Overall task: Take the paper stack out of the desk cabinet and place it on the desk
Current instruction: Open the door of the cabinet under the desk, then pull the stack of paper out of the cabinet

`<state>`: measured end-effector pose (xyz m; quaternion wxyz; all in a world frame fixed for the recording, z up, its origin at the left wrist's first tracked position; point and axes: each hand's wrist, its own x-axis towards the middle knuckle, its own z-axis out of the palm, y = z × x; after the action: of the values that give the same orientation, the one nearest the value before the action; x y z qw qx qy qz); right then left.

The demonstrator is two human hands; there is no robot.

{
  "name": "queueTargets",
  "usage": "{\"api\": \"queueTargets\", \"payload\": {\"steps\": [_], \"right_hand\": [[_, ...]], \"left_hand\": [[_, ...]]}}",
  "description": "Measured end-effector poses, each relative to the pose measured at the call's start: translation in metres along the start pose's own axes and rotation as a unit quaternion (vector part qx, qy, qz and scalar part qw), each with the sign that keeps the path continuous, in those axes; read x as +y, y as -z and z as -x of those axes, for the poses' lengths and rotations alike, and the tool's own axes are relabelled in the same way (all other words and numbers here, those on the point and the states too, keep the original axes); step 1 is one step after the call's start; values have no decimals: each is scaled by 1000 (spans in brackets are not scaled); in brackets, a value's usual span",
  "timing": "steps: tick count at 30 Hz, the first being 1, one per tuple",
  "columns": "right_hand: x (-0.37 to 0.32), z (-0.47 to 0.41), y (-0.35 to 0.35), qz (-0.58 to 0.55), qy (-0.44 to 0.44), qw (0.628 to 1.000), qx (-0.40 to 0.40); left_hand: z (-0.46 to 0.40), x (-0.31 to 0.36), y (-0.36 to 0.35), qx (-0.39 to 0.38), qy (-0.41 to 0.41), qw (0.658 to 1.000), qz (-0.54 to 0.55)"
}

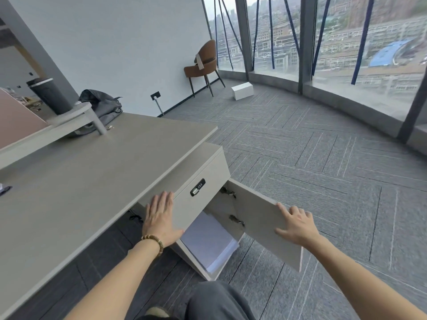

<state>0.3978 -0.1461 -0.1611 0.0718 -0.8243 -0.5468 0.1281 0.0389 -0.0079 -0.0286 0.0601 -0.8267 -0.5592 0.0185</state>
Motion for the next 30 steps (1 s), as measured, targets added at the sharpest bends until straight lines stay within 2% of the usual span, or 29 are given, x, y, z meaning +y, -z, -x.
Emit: {"api": "queueTargets", "payload": {"steps": [9,17,26,28,30], "right_hand": [[-2,-19,-2,65,-69,995,20],[-9,-37,1,77,-104,992,-3],[-8,-45,9,51,-94,994,-29],[-10,-47,11,41,-75,996,-26],[-14,-48,12,34,-43,998,-18]], "left_hand": [[0,4,-2,6,9,1000,-5],[-1,15,-1,8,36,999,-3],[1,25,0,-2,62,998,1],[3,32,3,-8,73,997,12],[6,40,2,20,62,997,33]]}}
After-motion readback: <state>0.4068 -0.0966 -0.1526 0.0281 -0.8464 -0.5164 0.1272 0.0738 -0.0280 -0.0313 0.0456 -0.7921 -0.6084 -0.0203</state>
